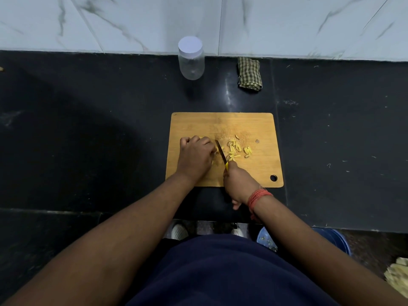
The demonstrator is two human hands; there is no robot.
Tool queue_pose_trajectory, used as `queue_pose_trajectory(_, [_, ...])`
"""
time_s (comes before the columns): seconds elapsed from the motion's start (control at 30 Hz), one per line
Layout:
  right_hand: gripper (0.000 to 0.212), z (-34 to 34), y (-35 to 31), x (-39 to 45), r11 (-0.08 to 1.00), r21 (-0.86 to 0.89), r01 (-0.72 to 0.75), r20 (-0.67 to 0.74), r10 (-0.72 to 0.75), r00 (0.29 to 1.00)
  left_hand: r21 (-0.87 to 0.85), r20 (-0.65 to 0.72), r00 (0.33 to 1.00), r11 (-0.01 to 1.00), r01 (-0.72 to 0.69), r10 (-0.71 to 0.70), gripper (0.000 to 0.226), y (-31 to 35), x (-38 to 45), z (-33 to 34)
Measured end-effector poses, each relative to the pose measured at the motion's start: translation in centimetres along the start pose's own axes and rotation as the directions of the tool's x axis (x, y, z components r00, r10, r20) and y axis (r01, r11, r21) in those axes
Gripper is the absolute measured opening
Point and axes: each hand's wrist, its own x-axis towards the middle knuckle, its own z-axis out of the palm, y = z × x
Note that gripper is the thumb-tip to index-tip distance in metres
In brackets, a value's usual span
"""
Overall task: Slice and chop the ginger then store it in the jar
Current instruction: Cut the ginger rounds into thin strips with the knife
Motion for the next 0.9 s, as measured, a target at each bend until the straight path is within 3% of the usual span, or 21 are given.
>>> queue_pose_trajectory(0.27, [0.056, 0.4, -0.8, 0.9, 0.998, 0.039, -0.045, 0.036, 0.044, 0.998, -0.004, -0.007, 1.0, 1.0, -0.029, 0.029, 0.009, -0.1, 0.2, 0.1])
queue_pose_trajectory(0.37, [0.044, 0.5, -0.7, 1.1, 1.0, -0.022, 0.006, -0.002, -0.006, 1.0, -0.015, -0.019, 0.999, 0.999, -0.033, 0.033, 0.008, -0.1, 0.1, 0.3])
queue_pose_trajectory(0.5, [0.042, 1.0, -0.3, 1.3, 0.995, -0.099, 0.028, -0.006, -0.028, 1.0, -0.007, -0.019, 1.0, 1.0, -0.019, 0.019, 0.007, 0.0, 0.1, 0.3])
queue_pose_trajectory(0.63, [0.053, 1.2, -0.3, 0.5, 0.994, -0.059, -0.091, 0.04, 0.094, 0.995, -0.007, -0.005, 1.0, 1.0, 0.01, -0.01, 0.006, 0.0, 0.1, 0.1])
queue_pose_trajectory(0.7, [0.05, 1.2, 0.0, 0.2, 0.993, -0.016, -0.116, 0.037, 0.117, 0.992, -0.007, 0.003, 1.0, 1.0, 0.019, -0.019, 0.007, 0.0, 0.0, 0.1])
queue_pose_trajectory(0.77, [0.033, 1.3, 1.0, -1.0, 0.997, -0.04, -0.06, 0.001, 0.06, 0.998, -0.007, 0.003, 1.0, 1.0, 0.02, -0.02, 0.008, 0.1, 0.0, 0.0])
queue_pose_trajectory(0.8, [0.021, 1.2, 1.4, -1.5, 0.966, -0.256, -0.027, 0.078, 0.048, 0.996, -0.005, 0.002, 1.0, 1.0, 0.019, -0.019, 0.008, 0.1, 0.0, 0.0])
queue_pose_trajectory(0.83, [0.021, 0.9, 2.4, -1.7, 0.822, -0.56, 0.104, 0.063, -0.083, 0.995, -0.003, 0.004, 1.0, 1.0, 0.021, -0.021, 0.009, 0.1, 0.0, -0.1])
queue_pose_trajectory(0.87, [0.022, 0.9, 2.0, -1.8, 0.82, -0.571, 0.047, 0.001, -0.056, 0.998, -0.003, 0.006, 1.0, 1.0, 0.022, -0.022, 0.009, 0.1, 0.1, -0.1])
queue_pose_trajectory(0.9, [0.015, 1.4, 2.3, -2.3, 0.951, -0.306, 0.048, -0.087, -0.078, 0.993, -0.004, 0.006, 1.0, 1.0, 0.022, -0.022, 0.009, 0.1, 0.1, 0.0])
